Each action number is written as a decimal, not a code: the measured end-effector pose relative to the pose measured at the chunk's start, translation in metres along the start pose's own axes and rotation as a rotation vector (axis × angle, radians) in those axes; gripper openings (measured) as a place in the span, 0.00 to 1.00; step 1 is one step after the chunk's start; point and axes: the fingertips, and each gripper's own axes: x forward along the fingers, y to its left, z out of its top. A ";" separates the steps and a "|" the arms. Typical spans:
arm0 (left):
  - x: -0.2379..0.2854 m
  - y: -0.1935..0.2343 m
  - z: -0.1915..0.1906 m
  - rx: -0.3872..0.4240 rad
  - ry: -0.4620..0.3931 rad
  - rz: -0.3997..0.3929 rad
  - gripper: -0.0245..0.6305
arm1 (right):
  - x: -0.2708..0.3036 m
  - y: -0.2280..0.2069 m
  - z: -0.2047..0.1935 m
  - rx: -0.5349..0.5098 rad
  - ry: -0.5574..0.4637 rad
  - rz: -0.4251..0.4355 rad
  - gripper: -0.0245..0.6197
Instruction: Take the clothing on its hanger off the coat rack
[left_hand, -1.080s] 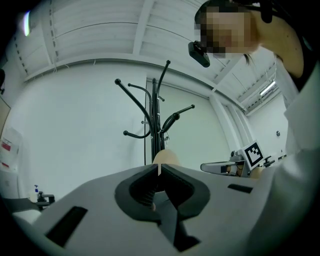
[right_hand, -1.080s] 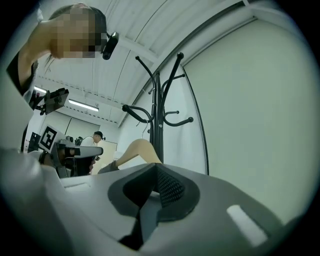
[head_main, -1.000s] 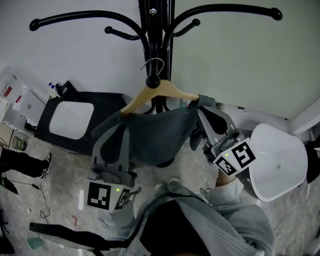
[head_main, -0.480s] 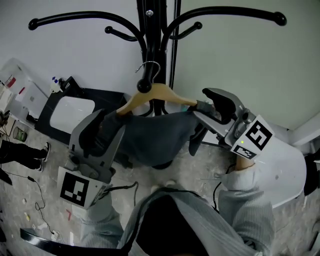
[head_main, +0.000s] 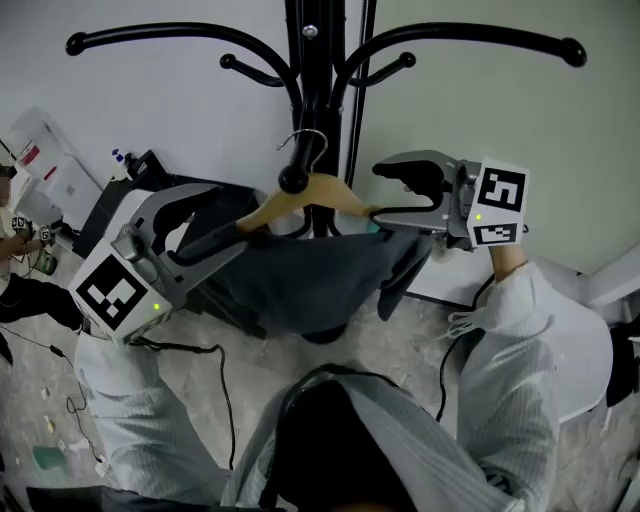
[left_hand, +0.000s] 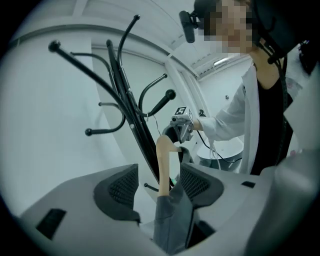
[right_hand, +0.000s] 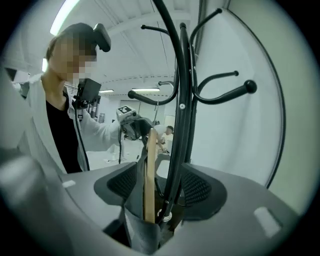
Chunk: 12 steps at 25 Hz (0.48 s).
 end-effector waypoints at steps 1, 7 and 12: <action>0.008 0.002 -0.003 -0.012 0.002 -0.035 0.41 | 0.004 -0.001 0.000 0.006 0.013 0.035 0.42; 0.043 -0.007 -0.028 -0.063 0.087 -0.242 0.41 | 0.032 0.015 -0.013 0.020 0.125 0.229 0.42; 0.062 -0.010 -0.038 -0.082 0.105 -0.318 0.41 | 0.046 0.026 -0.034 0.025 0.195 0.290 0.41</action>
